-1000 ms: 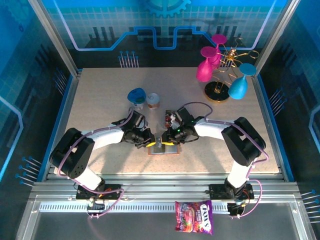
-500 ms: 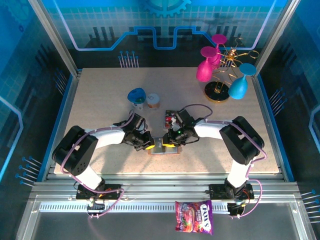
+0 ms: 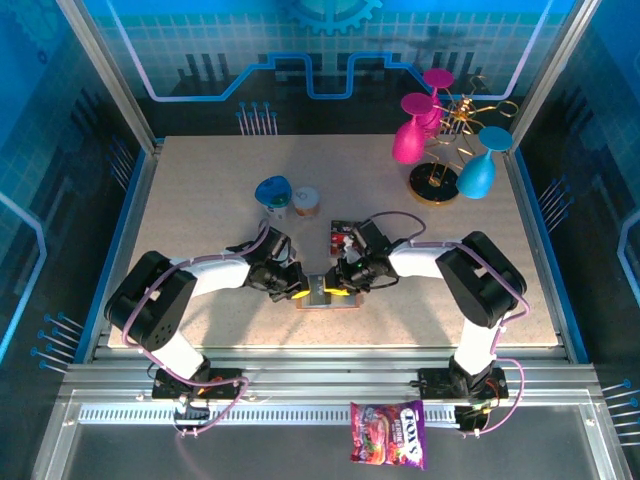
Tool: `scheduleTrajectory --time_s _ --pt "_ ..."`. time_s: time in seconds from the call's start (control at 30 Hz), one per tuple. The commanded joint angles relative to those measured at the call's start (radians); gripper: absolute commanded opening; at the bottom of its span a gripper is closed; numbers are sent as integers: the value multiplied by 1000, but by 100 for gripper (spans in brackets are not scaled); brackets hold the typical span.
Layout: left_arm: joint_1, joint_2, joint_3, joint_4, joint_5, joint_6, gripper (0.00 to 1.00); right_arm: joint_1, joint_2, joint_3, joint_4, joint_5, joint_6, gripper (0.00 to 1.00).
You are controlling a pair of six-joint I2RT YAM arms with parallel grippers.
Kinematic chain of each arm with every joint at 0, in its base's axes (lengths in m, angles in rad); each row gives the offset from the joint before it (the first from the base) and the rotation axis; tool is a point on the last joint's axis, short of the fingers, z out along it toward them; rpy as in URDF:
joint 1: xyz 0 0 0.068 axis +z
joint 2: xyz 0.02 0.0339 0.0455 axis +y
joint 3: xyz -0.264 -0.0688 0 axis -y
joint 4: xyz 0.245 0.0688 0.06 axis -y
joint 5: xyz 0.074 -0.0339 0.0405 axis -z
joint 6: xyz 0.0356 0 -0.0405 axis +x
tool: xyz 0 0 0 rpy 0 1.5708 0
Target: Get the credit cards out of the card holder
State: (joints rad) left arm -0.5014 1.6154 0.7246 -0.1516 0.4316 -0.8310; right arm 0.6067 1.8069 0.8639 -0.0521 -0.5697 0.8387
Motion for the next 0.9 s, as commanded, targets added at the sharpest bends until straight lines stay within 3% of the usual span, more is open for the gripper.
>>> scheduleTrajectory --time_s 0.0,0.53,0.87 --pt "-5 26 -20 -37 -2 24 7 -16 1 -44 67 -39 47 23" --pt "-5 20 -6 -62 -13 32 7 -53 -50 -84 69 -43 37 14" --pt "-5 16 1 -66 -12 32 8 -85 -114 -47 -154 26 -100 14"
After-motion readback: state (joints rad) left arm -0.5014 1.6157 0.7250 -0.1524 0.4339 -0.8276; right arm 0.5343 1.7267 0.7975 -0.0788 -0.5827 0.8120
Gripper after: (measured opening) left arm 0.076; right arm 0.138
